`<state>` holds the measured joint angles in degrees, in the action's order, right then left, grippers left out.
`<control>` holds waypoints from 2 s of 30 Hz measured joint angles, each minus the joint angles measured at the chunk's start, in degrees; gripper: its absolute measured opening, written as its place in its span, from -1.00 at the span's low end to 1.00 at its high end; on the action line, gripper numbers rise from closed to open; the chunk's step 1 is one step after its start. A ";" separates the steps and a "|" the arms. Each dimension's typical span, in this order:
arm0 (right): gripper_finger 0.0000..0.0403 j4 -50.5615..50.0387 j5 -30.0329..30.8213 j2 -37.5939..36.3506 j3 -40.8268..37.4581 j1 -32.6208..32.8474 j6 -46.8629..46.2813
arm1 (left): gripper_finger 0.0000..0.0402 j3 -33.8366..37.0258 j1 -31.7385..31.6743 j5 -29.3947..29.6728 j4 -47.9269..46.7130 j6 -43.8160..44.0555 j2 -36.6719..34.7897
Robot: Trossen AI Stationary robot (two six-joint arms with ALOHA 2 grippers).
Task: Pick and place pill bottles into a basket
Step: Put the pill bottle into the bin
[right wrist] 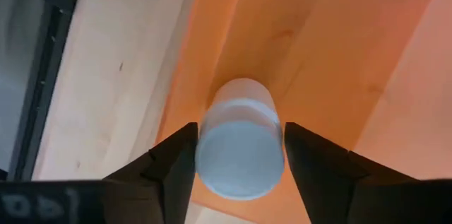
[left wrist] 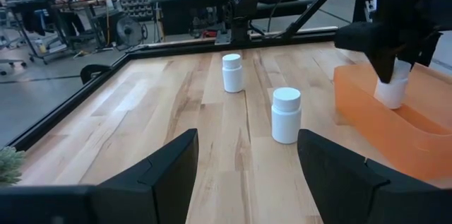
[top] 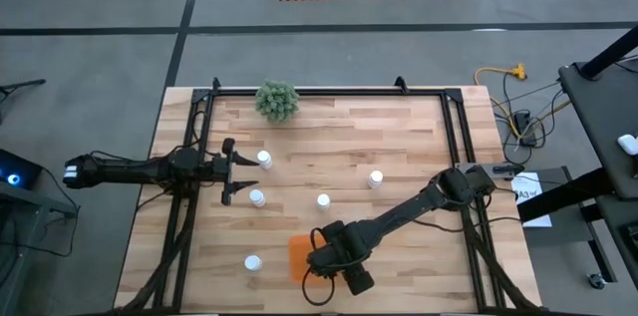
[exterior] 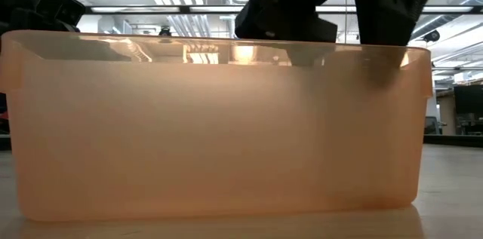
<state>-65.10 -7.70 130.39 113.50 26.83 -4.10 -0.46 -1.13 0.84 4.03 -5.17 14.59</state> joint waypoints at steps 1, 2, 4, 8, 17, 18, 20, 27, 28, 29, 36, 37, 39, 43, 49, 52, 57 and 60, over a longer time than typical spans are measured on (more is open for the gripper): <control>0.04 -0.01 0.00 0.00 0.12 0.00 0.00 | 0.12 -0.01 0.00 0.00 0.00 0.00 0.00; 0.06 0.08 0.00 -0.08 0.28 0.00 0.01 | 0.12 -0.01 0.00 0.00 0.00 0.00 0.00; 0.08 0.13 0.00 -0.26 0.34 0.00 0.02 | 0.12 0.00 0.02 0.00 0.00 0.00 -0.02; 0.09 -0.12 0.00 -0.28 0.32 0.00 0.02 | 0.12 0.01 0.02 0.00 0.00 0.00 -0.02; 0.10 -4.67 0.10 -0.46 4.94 0.00 0.00 | 0.12 -0.01 0.02 0.00 0.00 0.00 0.00; 0.10 -5.12 0.14 -0.48 5.60 0.00 0.01 | 0.12 0.01 0.02 0.00 0.00 0.00 0.00; 0.10 -5.47 0.16 -0.57 6.67 -0.03 0.03 | 0.12 0.01 0.02 0.00 0.00 0.00 -0.04; 0.10 -8.48 0.22 -0.57 9.52 -0.44 0.99 | 0.12 -0.01 0.02 0.00 0.00 0.00 -0.02; 0.10 -9.47 0.30 -0.57 9.96 -0.55 1.24 | 0.12 0.00 0.02 0.00 0.00 0.00 -0.04; 0.10 -10.22 0.34 -0.57 10.39 -0.71 1.43 | 0.12 -0.01 0.02 0.00 0.00 0.00 -0.02; 0.09 -12.75 0.39 -0.59 12.91 -2.83 2.44 | 0.12 -0.01 0.07 0.00 0.00 0.00 0.00; 0.09 -12.76 0.39 -0.61 13.04 -3.18 2.92 | 0.12 -0.01 0.07 0.00 0.00 0.00 0.00; 0.09 -12.82 0.36 -0.61 13.27 -3.87 4.01 | 0.12 0.01 0.07 0.00 0.00 0.00 -0.02; 0.09 -12.85 0.33 -0.61 13.59 -5.39 5.94 | 0.12 -0.01 0.07 0.00 0.00 0.00 -0.02; 0.09 -12.83 0.33 -0.61 13.80 -7.90 8.17 | 0.12 0.00 0.07 0.00 0.00 0.00 0.00; 0.09 -12.74 0.30 -0.61 13.80 -9.11 9.27 | 0.12 -0.01 0.06 0.00 0.00 0.00 0.00; 0.09 -12.68 0.25 -0.61 13.80 -10.97 11.05 | 0.12 0.00 0.04 0.00 0.00 0.00 0.00; 0.09 -12.61 0.20 -0.61 13.80 -12.07 12.27 | 0.12 -0.01 0.00 0.00 0.00 0.00 0.00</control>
<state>-77.71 -7.51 129.78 127.31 14.76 8.17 -0.47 -1.13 0.84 4.03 -5.17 14.59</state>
